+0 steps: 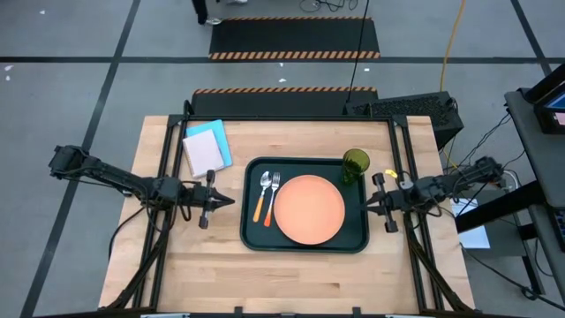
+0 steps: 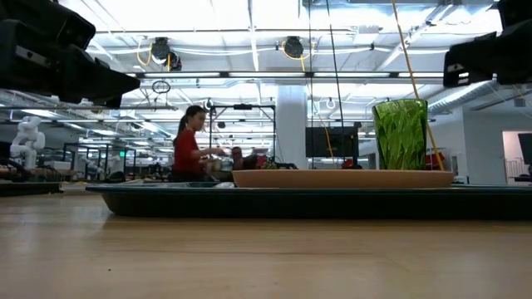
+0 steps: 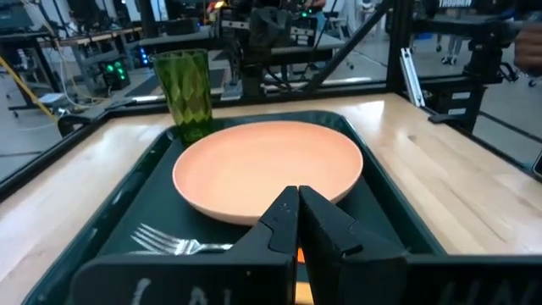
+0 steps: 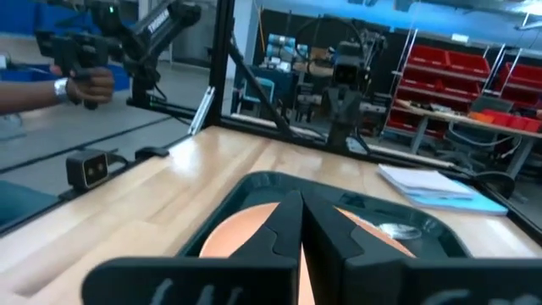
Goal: Pick and place plate/cup/fork/spoon on tray
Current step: Return to Home Position
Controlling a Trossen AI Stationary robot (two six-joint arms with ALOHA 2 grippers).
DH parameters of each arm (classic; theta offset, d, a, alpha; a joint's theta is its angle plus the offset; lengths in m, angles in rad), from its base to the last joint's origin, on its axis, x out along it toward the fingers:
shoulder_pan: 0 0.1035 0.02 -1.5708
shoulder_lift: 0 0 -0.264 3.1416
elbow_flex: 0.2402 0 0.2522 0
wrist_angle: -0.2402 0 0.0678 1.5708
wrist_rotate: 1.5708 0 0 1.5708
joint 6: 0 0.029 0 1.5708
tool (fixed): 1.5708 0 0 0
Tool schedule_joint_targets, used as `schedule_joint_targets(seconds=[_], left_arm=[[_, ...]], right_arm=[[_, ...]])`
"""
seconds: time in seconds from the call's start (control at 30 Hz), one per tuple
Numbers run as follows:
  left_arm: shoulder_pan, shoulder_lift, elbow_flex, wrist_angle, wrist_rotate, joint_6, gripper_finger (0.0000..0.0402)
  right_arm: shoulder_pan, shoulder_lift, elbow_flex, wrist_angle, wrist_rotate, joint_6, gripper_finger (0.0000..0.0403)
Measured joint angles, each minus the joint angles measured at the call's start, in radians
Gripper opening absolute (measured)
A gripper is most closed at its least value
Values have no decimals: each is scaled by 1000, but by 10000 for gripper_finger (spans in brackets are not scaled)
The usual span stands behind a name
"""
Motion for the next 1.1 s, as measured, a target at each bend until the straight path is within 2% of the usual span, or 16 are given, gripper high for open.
schedule_joint_targets(seconds=[0.17, 0.53, 0.8, 1.1], left_arm=[[0, 0, 0, 14, -4, 2, 14], [0, -7, 0, 17, -8, 19, 14], [0, -8, 0, 29, -9, 20, 14], [0, -7, 0, 39, -24, 21, 14]], right_arm=[[0, -49, 0, -46, -6, 0, 0], [-17, -49, 0, -67, 2, -72, 0], [-166, -36, -36, -30, -7, -97, 0], [-340, -37, -37, -38, -159, -48, 0]])
